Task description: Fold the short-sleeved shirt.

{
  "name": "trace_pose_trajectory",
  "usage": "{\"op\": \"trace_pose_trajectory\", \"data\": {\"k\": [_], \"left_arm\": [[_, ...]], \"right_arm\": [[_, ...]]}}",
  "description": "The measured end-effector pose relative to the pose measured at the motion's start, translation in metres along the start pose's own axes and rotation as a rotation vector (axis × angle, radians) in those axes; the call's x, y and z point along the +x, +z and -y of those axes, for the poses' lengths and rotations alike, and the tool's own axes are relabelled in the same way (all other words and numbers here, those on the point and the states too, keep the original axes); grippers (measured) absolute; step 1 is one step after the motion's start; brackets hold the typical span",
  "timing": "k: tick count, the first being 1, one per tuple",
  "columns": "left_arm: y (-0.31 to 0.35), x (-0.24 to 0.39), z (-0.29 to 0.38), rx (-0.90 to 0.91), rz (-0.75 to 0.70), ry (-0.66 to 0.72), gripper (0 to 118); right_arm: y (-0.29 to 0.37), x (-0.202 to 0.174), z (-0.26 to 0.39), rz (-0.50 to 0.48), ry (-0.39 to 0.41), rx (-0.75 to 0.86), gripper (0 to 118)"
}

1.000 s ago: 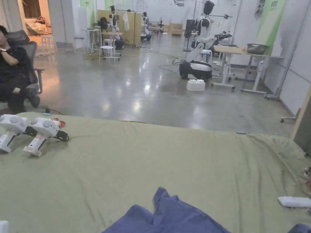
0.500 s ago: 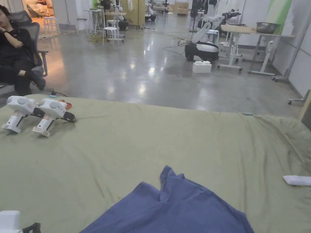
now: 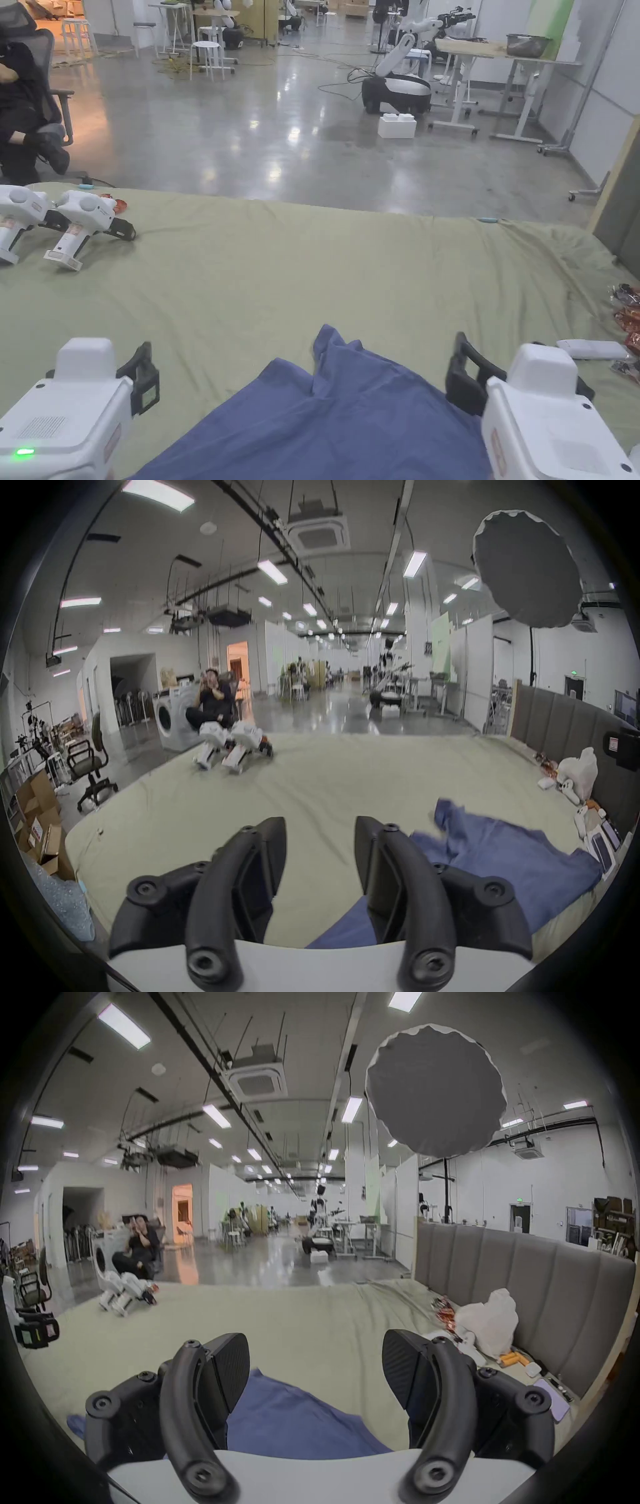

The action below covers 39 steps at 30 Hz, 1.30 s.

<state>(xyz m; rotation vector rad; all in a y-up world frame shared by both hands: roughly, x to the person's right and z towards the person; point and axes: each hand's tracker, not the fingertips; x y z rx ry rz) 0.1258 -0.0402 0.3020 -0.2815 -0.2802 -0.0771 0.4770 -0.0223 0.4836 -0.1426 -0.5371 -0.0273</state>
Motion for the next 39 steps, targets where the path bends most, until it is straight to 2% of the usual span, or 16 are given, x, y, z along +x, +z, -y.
{"op": "trace_pose_trajectory", "data": {"k": [2,4,5,6,17,21,24,29,30,31,32,33,34,35,39], "left_arm": [[0.001,0.010,-0.003,0.039,0.021,0.002,21],[0.003,0.018,-0.007,0.081,0.033,-0.011,5],[0.003,0.021,-0.008,0.087,0.033,-0.018,0],[0.002,0.025,-0.005,0.097,0.040,-0.031,0],[0.004,0.027,-0.001,0.113,0.072,-0.077,0],[-0.004,-0.013,0.011,-0.043,0.105,-0.032,0],[-0.012,-0.054,0.028,-0.177,0.046,-0.005,0],[-0.021,-0.116,0.067,-0.450,0.005,0.148,0],[-0.011,-0.109,0.063,-0.483,-0.013,0.151,4],[-0.013,-0.113,0.070,-0.537,-0.010,0.164,13],[-0.015,-0.116,0.077,-0.573,-0.022,0.163,27],[-0.017,-0.117,0.083,-0.594,-0.019,0.164,49],[-0.016,-0.113,0.082,-0.623,-0.024,0.180,64],[-0.020,-0.113,0.088,-0.647,-0.039,0.200,70],[-0.040,-0.114,0.106,-0.743,-0.099,0.282,72]], "right_arm": [[-0.001,-0.013,-0.003,-0.009,-0.014,0.031,71],[0.000,-0.025,-0.005,-0.007,-0.011,0.054,36],[-0.001,-0.028,-0.005,-0.010,-0.010,0.060,16],[-0.001,-0.032,-0.006,-0.011,-0.010,0.068,3],[-0.004,-0.038,-0.002,-0.024,0.035,0.078,0],[-0.011,-0.034,0.005,-0.037,0.041,0.037,0],[-0.017,-0.032,0.013,-0.045,0.047,-0.005,0],[-0.027,-0.031,0.029,-0.067,0.054,-0.075,0],[-0.029,-0.032,0.032,-0.070,0.057,-0.087,0],[-0.031,-0.034,0.035,-0.075,0.057,-0.100,0],[-0.033,-0.035,0.038,-0.082,0.056,-0.112,0],[-0.034,-0.036,0.040,-0.085,0.058,-0.124,0],[-0.035,-0.038,0.043,-0.088,0.061,-0.135,0],[-0.036,-0.039,0.045,-0.091,0.062,-0.143,0],[-0.040,-0.043,0.050,-0.102,0.069,-0.171,0]]}}
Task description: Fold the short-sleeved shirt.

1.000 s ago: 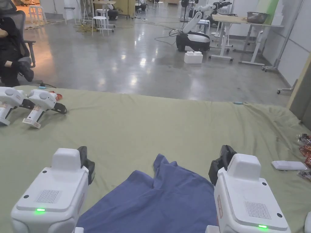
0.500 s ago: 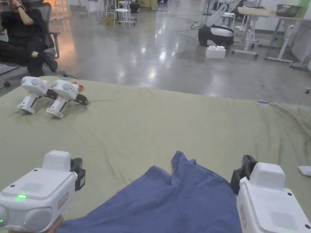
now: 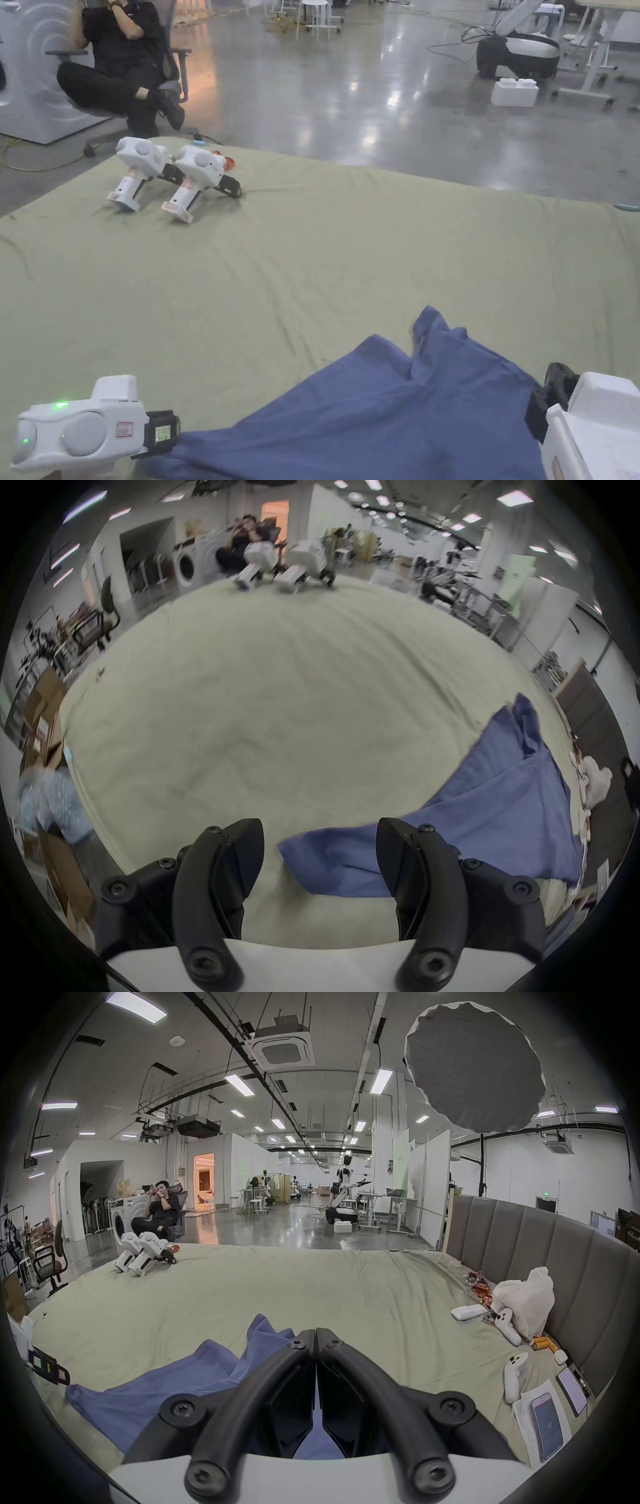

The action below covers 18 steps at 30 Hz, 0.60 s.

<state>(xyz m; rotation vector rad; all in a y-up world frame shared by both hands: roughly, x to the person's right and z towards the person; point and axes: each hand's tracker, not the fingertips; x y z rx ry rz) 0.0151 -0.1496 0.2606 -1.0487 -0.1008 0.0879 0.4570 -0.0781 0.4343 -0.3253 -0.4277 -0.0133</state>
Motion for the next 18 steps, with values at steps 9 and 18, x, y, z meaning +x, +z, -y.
{"op": "trace_pose_trajectory", "data": {"k": [9,18], "left_arm": [[-0.015,0.009,0.014,-0.027,-0.096,0.008,48],[-0.012,0.021,0.011,-0.023,-0.040,-0.025,1]], "right_arm": [[-0.022,0.005,0.012,0.001,0.014,-0.069,0],[-0.129,0.033,0.012,-0.031,0.039,-0.325,61]]}}
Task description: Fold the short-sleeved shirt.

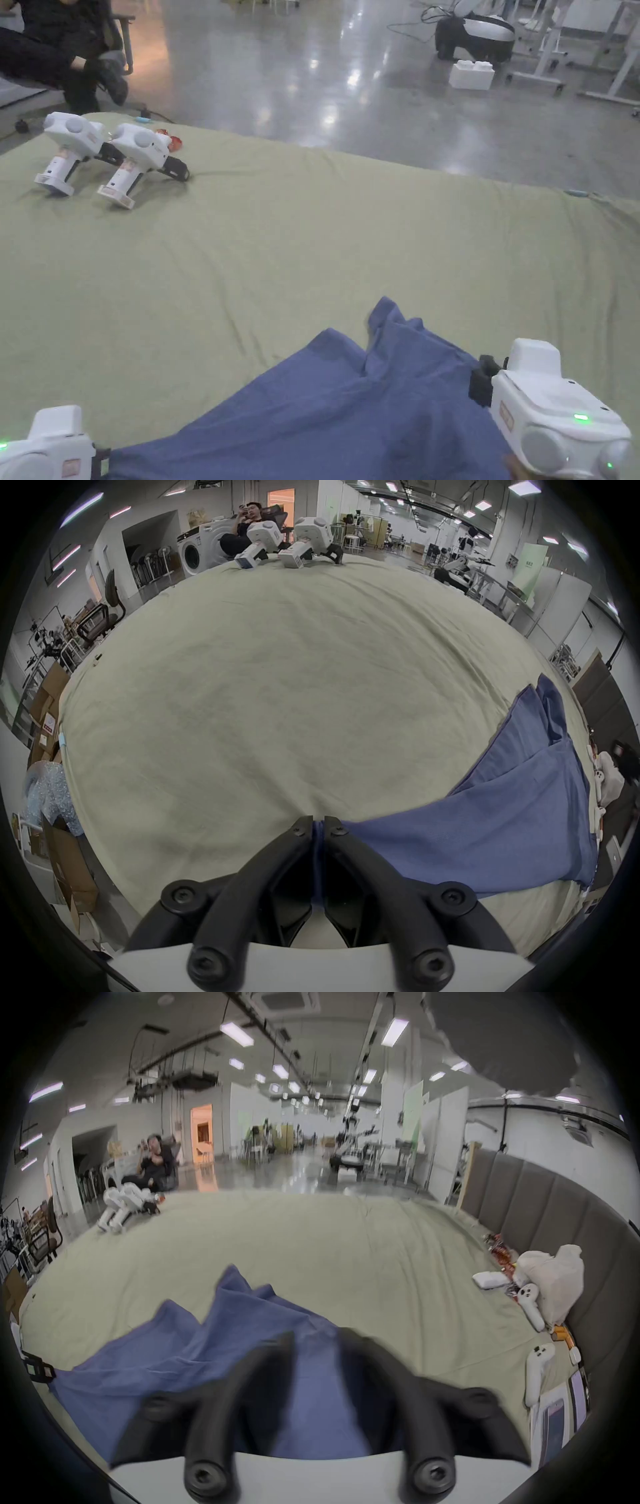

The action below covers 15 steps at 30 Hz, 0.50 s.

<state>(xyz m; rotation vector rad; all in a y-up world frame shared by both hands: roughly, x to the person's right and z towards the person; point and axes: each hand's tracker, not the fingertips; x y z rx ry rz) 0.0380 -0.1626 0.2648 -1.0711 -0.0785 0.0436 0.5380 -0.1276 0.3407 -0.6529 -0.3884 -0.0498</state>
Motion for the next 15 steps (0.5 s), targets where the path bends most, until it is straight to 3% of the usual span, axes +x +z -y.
{"op": "trace_pose_trajectory", "data": {"k": [1,2,7,10,13,14,15], "left_arm": [[-0.001,-0.005,-0.001,0.010,0.016,0.003,1],[0.003,-0.007,-0.001,0.025,0.025,0.005,1],[0.021,-0.012,-0.001,0.108,0.034,0.015,1],[0.027,-0.013,-0.002,0.129,0.043,0.020,1],[0.028,-0.013,-0.002,0.153,0.044,0.000,1],[0.028,-0.012,-0.003,0.152,0.039,-0.006,1],[0.028,-0.013,-0.003,0.150,0.038,-0.007,1]], "right_arm": [[-0.018,0.005,-0.007,-0.013,0.018,-0.057,79],[-0.037,0.011,-0.014,-0.034,0.028,-0.108,85],[-0.103,0.021,-0.036,-0.115,0.174,-0.231,85],[-0.135,0.019,-0.036,-0.197,0.207,-0.287,84],[-0.160,0.014,-0.028,-0.208,0.243,-0.417,76],[-0.162,0.012,-0.026,-0.216,0.250,-0.420,66],[-0.161,0.010,-0.024,-0.265,0.246,-0.398,38]]}}
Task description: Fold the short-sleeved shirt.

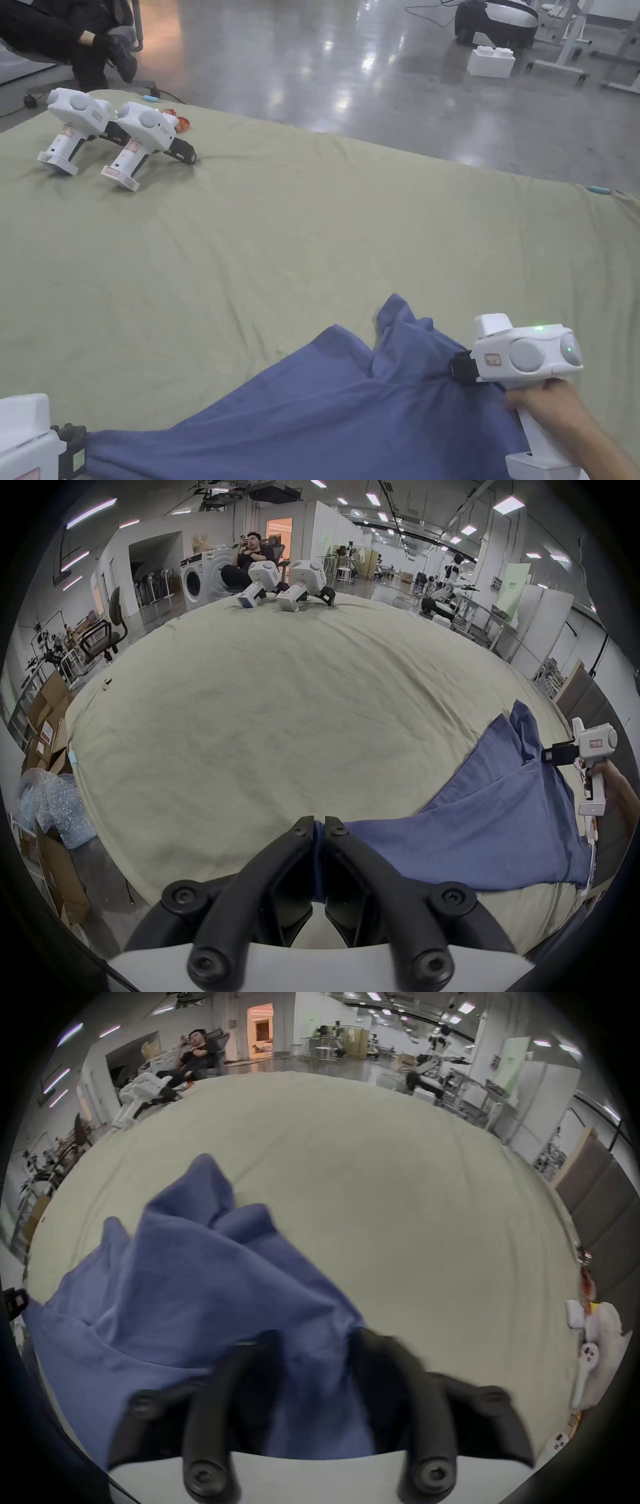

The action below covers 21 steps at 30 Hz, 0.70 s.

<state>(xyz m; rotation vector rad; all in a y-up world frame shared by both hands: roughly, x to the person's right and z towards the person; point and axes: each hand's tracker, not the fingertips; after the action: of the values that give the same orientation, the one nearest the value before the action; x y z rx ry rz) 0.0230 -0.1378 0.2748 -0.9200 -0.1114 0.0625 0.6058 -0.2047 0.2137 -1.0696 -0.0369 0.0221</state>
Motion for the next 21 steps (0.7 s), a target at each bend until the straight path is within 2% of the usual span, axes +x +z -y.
{"op": "trace_pose_trajectory", "data": {"k": [1,3,7,10,14,17,21], "left_arm": [[0.000,-0.001,0.000,0.002,0.002,0.002,1],[-0.004,-0.002,0.000,0.004,0.004,0.001,1],[-0.005,-0.004,0.001,0.011,0.005,0.002,1],[0.002,-0.001,-0.004,0.046,0.018,-0.009,1],[0.015,0.004,-0.021,0.097,0.048,-0.049,1],[0.028,0.012,-0.043,0.159,0.081,-0.068,1],[0.048,0.031,-0.082,0.253,0.108,-0.129,1]], "right_arm": [[0.001,-0.005,0.002,-0.034,0.010,0.013,24],[0.000,-0.012,0.001,-0.014,0.022,0.006,5],[0.010,-0.017,0.004,0.027,0.017,0.034,3],[0.040,-0.021,0.006,0.070,0.045,0.145,2],[0.102,-0.018,0.003,0.090,0.006,0.281,2],[0.154,-0.015,-0.001,0.172,0.019,0.376,2],[0.222,0.003,-0.006,0.221,-0.034,0.525,2]]}}
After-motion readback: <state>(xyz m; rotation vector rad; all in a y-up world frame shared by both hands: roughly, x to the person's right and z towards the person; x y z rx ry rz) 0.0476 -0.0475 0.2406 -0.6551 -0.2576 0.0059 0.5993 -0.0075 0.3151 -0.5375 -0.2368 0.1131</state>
